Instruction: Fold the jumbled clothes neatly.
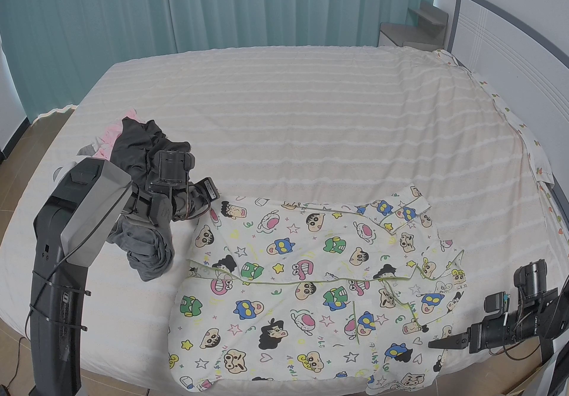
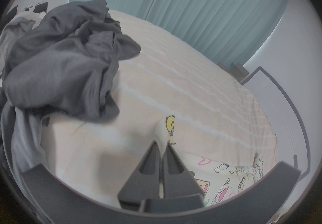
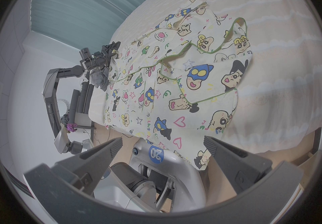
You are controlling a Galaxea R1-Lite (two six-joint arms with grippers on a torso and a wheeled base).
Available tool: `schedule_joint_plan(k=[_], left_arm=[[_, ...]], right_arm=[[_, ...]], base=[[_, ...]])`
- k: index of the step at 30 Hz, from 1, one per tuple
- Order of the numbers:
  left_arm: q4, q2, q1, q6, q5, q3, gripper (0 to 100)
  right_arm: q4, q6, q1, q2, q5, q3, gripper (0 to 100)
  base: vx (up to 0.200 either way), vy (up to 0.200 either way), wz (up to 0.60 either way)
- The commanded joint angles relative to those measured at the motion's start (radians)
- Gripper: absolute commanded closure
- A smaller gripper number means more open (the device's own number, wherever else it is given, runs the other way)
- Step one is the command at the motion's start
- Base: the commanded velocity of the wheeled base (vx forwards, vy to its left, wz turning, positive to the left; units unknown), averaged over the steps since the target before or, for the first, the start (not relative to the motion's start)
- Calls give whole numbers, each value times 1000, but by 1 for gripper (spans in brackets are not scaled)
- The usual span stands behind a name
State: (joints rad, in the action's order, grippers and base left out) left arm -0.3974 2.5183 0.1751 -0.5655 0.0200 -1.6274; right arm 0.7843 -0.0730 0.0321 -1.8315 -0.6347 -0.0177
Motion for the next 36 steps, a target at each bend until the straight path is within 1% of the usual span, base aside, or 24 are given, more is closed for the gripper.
schedule_joint_plan(k=[1,6,17,18,24,26,27,29,30,32,33,34,35,36], left_arm=[[-3,5,1,-1,-17,-40,100],[8,40,0,-1,-68,-123,100],[31,47,1,-1,-75,-146,100],[31,47,1,-1,-77,-147,0],[75,31,-5,-2,-95,-121,0],[104,-9,-17,-2,-94,-91,0],[115,-42,-26,-13,-89,-65,0],[121,-127,-32,-93,-72,17,0],[123,-162,-34,-122,-60,52,0],[120,-242,-45,-152,-8,143,0],[120,-242,-45,-152,-8,143,0],[111,-337,-60,-152,69,250,0],[108,-368,-66,-152,90,285,0],[100,-417,-77,-157,120,336,0]], right_arm=[[1,1,-1,0,0,18,0],[1,-1,-1,0,-2,18,0],[1,-1,-1,0,-2,18,0],[1,-1,-1,0,-2,18,0],[6,-2,3,26,-2,18,0],[12,-8,9,58,-2,18,0],[13,-11,12,84,-2,18,0],[16,-21,26,147,-11,12,0],[18,-41,28,175,-19,7,0],[27,-131,20,238,-33,-27,0],[27,-131,20,238,-33,-27,0],[29,-289,-1,288,-30,-102,0],[29,-353,-20,296,-25,-137,0],[29,-452,-51,302,-11,-196,0]], base=[[0,0,0],[0,0,0],[0,0,0],[0,0,0],[0,0,0],[0,0,0],[0,0,0],[0,0,0],[0,0,0],[0,0,0],[0,0,0],[0,0,0],[0,0,0],[0,0,0]])
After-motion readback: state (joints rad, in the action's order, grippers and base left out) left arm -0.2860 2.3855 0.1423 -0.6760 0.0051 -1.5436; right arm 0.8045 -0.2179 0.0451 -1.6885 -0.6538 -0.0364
